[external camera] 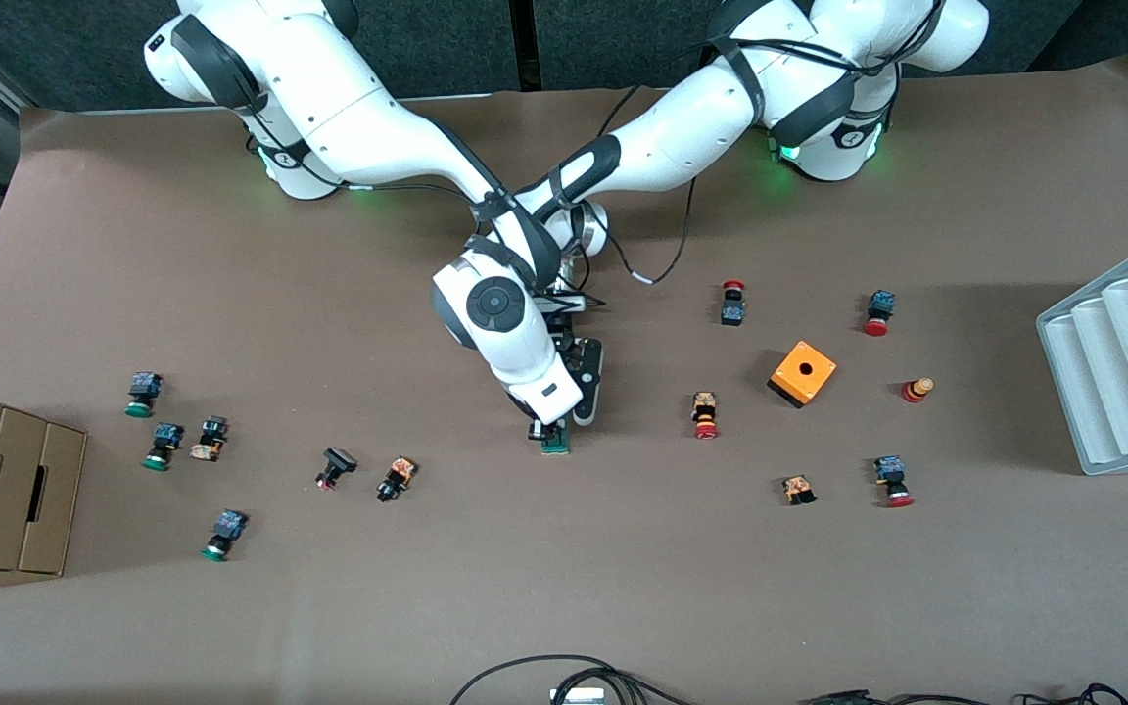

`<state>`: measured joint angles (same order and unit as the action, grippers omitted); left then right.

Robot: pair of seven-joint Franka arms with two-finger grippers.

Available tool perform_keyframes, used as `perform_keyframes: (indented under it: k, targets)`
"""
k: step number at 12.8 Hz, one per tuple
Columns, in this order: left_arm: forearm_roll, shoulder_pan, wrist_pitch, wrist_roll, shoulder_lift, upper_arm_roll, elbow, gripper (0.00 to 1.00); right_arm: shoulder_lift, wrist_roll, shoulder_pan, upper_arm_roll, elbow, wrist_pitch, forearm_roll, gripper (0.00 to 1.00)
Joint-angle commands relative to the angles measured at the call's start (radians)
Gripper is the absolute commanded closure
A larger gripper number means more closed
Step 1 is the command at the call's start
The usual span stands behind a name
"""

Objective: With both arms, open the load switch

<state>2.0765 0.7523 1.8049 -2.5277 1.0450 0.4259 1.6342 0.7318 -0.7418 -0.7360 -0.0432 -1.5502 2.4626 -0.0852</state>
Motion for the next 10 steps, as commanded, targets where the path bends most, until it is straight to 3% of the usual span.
perform_keyframes:
  k: [1, 10]
  targets:
    - [0.011, 0.001, -0.009, -0.020, 0.015, -0.003, -0.007, 0.33, -0.054, 0.006, -0.005, -0.001, -0.044, -0.039, -0.018, 0.63]
    - [0.011, 0.001, -0.009, -0.020, 0.017, -0.003, -0.007, 0.32, -0.058, 0.028, -0.005, 0.000, -0.051, -0.054, -0.018, 0.63]
